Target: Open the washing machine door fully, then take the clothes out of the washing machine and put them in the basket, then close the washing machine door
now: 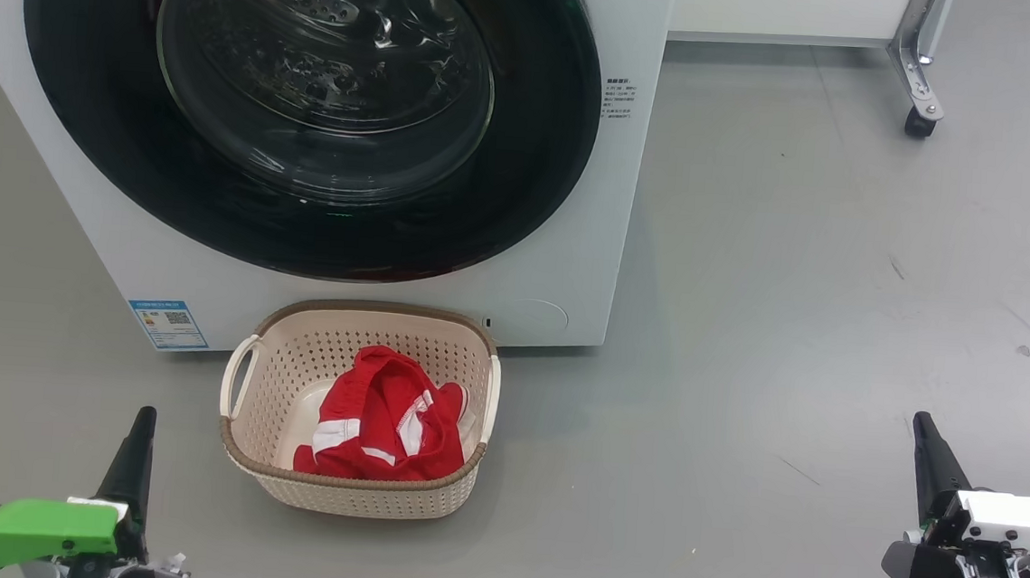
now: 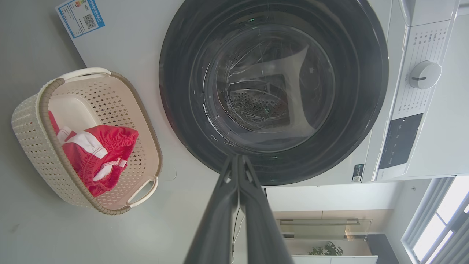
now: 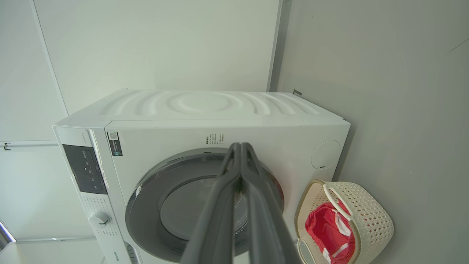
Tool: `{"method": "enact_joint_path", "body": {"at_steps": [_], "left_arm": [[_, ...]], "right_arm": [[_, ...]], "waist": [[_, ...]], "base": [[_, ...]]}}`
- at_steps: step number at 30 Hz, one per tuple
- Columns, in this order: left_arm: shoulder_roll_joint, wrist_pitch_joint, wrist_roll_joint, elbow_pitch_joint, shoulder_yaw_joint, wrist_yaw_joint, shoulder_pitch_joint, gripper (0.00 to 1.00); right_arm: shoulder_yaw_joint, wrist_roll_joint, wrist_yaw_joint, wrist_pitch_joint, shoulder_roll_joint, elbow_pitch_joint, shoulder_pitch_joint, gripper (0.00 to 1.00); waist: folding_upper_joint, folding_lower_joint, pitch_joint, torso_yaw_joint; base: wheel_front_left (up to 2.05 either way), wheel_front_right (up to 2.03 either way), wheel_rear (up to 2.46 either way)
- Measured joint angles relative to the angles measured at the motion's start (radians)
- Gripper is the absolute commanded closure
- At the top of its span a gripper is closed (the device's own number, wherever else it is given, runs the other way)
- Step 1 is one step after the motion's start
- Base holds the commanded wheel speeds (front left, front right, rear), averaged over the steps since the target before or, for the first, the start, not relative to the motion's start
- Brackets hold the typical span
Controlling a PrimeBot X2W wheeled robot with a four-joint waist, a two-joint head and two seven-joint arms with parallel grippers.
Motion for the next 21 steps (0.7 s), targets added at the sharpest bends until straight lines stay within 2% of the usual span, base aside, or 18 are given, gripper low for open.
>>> {"method": "enact_joint_path", "body": {"at_steps": [21], "left_arm": [[-0.001, 0.000, 0.000, 0.003, 0.003, 0.000, 0.000, 1.00]], "right_arm": [[-0.002, 0.000, 0.000, 0.000, 0.001, 0.000, 0.000, 1.00]], "waist": [[0.0000, 0.0000, 0.000, 0.000]], "base": [[0.00, 0.00, 0.00]]}}
